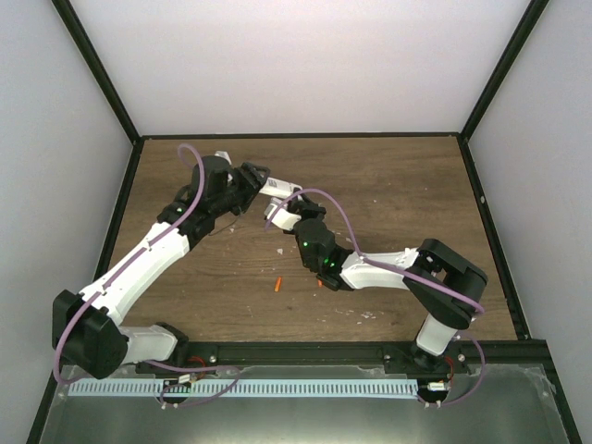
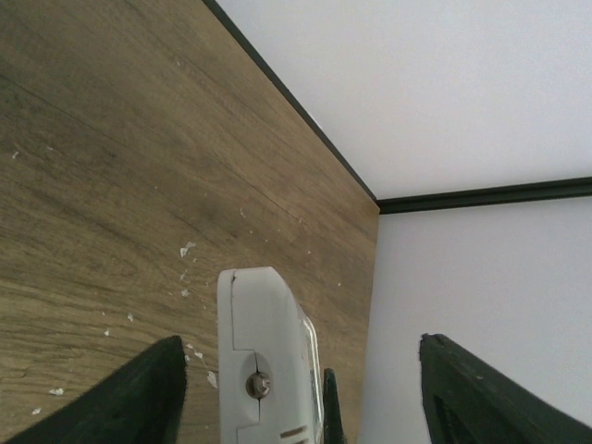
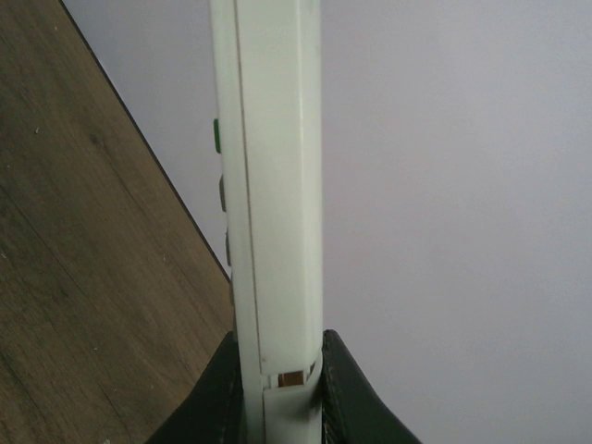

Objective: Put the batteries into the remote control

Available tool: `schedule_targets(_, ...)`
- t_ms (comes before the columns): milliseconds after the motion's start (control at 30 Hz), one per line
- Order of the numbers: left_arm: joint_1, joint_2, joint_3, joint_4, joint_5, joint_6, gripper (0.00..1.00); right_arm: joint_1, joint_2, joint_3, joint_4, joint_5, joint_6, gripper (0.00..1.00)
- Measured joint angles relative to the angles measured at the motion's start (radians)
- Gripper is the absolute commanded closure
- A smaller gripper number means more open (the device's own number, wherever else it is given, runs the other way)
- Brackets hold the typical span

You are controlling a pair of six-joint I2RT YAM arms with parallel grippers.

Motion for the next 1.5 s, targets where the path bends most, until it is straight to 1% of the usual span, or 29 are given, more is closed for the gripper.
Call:
schedule_targets(333,-0.004,0.013,0.000,-0.001,-0.005,0.015,0.57,0.008,0.000,0.005,0.003,0.007,-0.007,0.99)
schedule_targets(500,-0.004,0.022,0.000,-0.002,-0.008,0.016,0.68,0.009,0.000,0.005,0.003,0.016,-0.012,0.99)
schedule_targets(533,-0.004,0.022,0.000,-0.003,-0.008,0.019,0.69,0.009,0.000,0.005,0.003,0.018,-0.014,0.99)
schedule_targets(667,-0.004,0.023,0.000,-0.002,-0.008,0.018,0.80,0.009,0.001,0.005,0.004,0.023,-0.019,0.99)
schedule_targets(800,-0.005,0.023,0.002,0.009,-0.007,0.003,0.86,0.014,0.011,0.005,0.011,0.027,-0.015,0.95)
schedule_targets(867,-0.005,0.023,0.002,0.011,-0.005,-0.003,0.89,0.014,0.011,0.005,0.014,0.032,-0.014,0.92)
schedule_targets(967,-0.005,0.023,0.002,0.015,-0.004,-0.003,0.93,0.014,0.011,0.005,0.018,0.032,-0.007,0.82)
schedule_targets(1067,-0.006,0.023,0.002,0.021,0.000,0.017,0.95,0.014,0.011,0.003,0.015,0.031,0.003,0.69)
schedule_targets(1100,-0.007,0.023,0.000,0.022,0.000,0.023,0.96,0.014,0.011,0.003,0.015,0.032,0.004,0.62)
schedule_targets(1167,-0.007,0.023,-0.010,0.029,0.003,0.036,0.97,0.014,0.011,0.003,0.013,0.029,0.014,0.44)
schedule_targets(1200,-0.006,0.023,-0.018,0.035,0.006,0.041,0.98,0.014,0.011,0.003,0.008,0.027,0.024,0.37)
schedule_targets(1333,-0.007,0.028,-0.051,0.038,0.037,0.058,1.00,0.014,0.004,0.004,-0.019,0.010,0.049,0.14)
schedule_targets(1433,-0.006,0.036,-0.072,0.046,0.058,0.064,1.00,0.014,-0.016,0.006,-0.067,-0.021,0.085,0.02)
schedule_targets(1500,-0.006,0.036,-0.087,0.053,0.065,0.069,1.00,0.013,-0.043,0.007,-0.124,-0.055,0.124,0.00)
